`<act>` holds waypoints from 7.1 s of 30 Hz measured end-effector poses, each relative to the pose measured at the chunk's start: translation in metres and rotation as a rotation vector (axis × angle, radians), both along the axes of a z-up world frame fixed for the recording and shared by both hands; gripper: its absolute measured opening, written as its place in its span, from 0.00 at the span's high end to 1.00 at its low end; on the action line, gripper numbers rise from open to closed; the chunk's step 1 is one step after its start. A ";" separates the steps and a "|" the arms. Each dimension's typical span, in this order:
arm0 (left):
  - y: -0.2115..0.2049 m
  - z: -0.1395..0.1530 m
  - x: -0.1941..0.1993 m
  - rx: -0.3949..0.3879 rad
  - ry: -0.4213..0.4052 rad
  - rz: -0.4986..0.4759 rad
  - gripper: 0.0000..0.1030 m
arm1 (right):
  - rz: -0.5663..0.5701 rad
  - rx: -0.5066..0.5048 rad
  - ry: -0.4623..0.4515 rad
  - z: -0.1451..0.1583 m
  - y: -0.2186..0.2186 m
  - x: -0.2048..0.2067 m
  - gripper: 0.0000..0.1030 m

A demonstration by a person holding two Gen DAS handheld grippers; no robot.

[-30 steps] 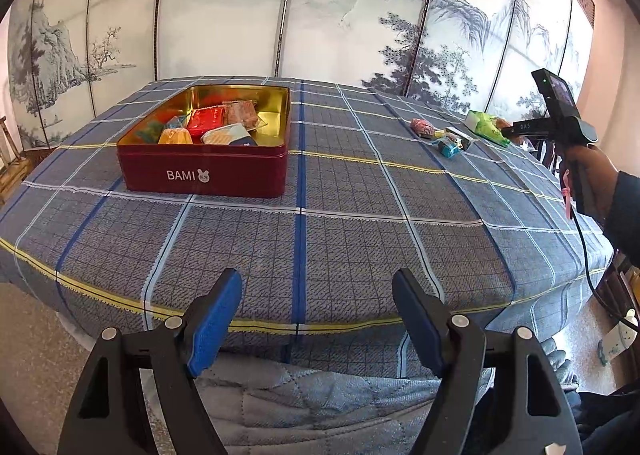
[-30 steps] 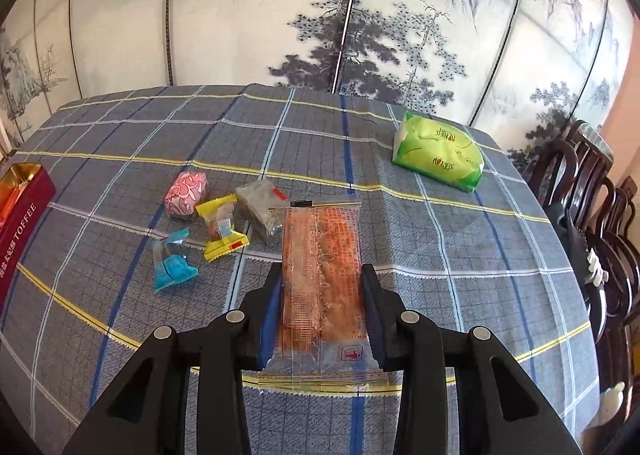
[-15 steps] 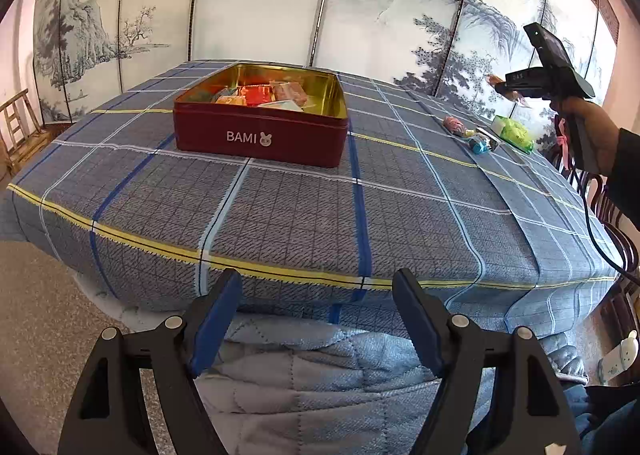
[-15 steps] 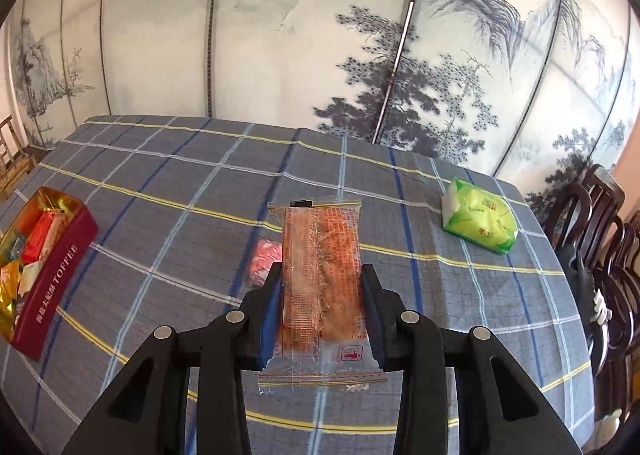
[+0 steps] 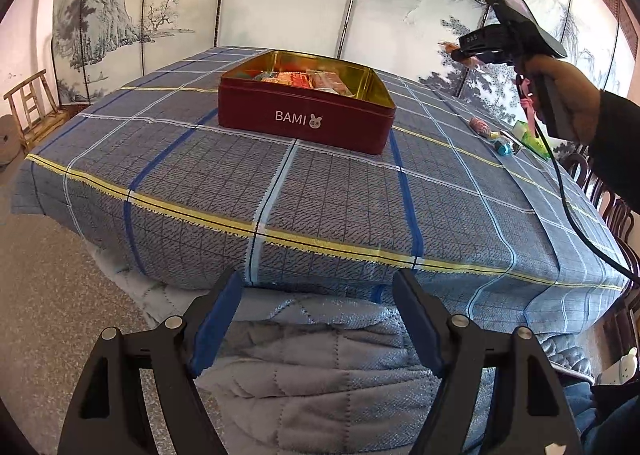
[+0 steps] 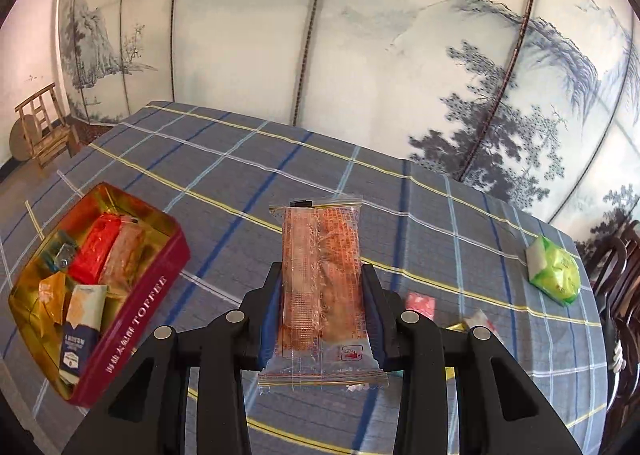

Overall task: Organize snacks
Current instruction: 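Carry the clear bag over the gold tin with the right tool, then lower the clear bag into the tin and open the right tool, then move the left tool toward the pink and yellow wrapped candies, then grasp the blue-wrapped candy with the left tool, then carry the blue-wrapped candy over the gold tin with the left tool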

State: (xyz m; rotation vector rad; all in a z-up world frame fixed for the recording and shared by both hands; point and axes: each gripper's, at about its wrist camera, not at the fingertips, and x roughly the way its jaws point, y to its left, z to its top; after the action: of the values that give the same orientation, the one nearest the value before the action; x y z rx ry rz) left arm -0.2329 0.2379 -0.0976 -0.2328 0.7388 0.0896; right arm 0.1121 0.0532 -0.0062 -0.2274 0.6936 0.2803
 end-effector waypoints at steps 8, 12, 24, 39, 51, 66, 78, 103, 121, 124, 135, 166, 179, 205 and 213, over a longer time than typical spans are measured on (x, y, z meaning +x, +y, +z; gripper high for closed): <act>0.001 -0.001 -0.004 0.010 0.010 0.002 0.29 | 0.043 -0.012 -0.015 0.000 0.068 -0.012 0.63; 0.002 -0.002 -0.006 0.004 0.019 0.011 0.29 | 0.078 -0.018 -0.019 -0.001 0.090 -0.020 0.63; 0.000 -0.006 -0.006 0.001 0.026 -0.002 0.29 | 0.121 -0.022 -0.004 -0.006 0.117 -0.033 0.63; 0.011 -0.011 -0.012 -0.018 0.038 0.030 0.29 | 0.178 -0.006 0.054 -0.017 0.147 -0.044 0.63; 0.018 -0.016 -0.015 -0.037 0.045 0.052 0.29 | 0.274 -0.032 0.112 -0.042 0.176 -0.064 0.63; 0.017 -0.018 -0.014 -0.024 0.069 0.056 0.29 | 0.315 -0.038 0.198 -0.071 0.193 -0.072 0.62; -0.004 0.000 0.000 0.074 0.074 0.014 0.29 | 0.371 0.177 0.045 -0.039 0.120 -0.078 0.18; -0.239 0.061 0.275 0.042 0.083 -0.406 0.29 | -0.510 0.582 0.078 -0.136 -0.423 -0.002 0.09; -0.302 0.025 0.363 0.131 0.113 -0.349 1.00 | -0.479 0.765 0.070 -0.146 -0.438 -0.015 0.06; -0.296 0.037 0.358 0.125 0.089 -0.361 1.00 | -0.474 0.771 0.066 -0.146 -0.438 -0.016 0.06; -0.302 0.036 0.380 0.220 0.059 -0.321 0.26 | -0.459 0.773 0.076 -0.144 -0.437 -0.017 0.06; -0.228 0.098 0.346 0.287 0.012 -0.319 0.82 | -0.465 0.772 0.078 -0.148 -0.436 -0.014 0.05; -0.123 0.108 0.346 0.306 0.039 -0.086 0.81 | -0.468 0.766 0.087 -0.150 -0.436 -0.011 0.05; 0.057 0.078 0.302 0.222 0.171 0.107 0.81 | -0.478 0.750 0.103 -0.152 -0.435 -0.009 0.03; 0.060 0.073 0.305 0.205 0.177 0.075 0.81 | -0.477 0.742 0.105 -0.153 -0.432 -0.009 0.02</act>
State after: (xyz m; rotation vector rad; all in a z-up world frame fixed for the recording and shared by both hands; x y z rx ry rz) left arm 0.0723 0.2982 -0.0244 -0.0570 0.8910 0.2583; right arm 0.1033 -0.3792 -0.1593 0.6583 0.6828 0.0770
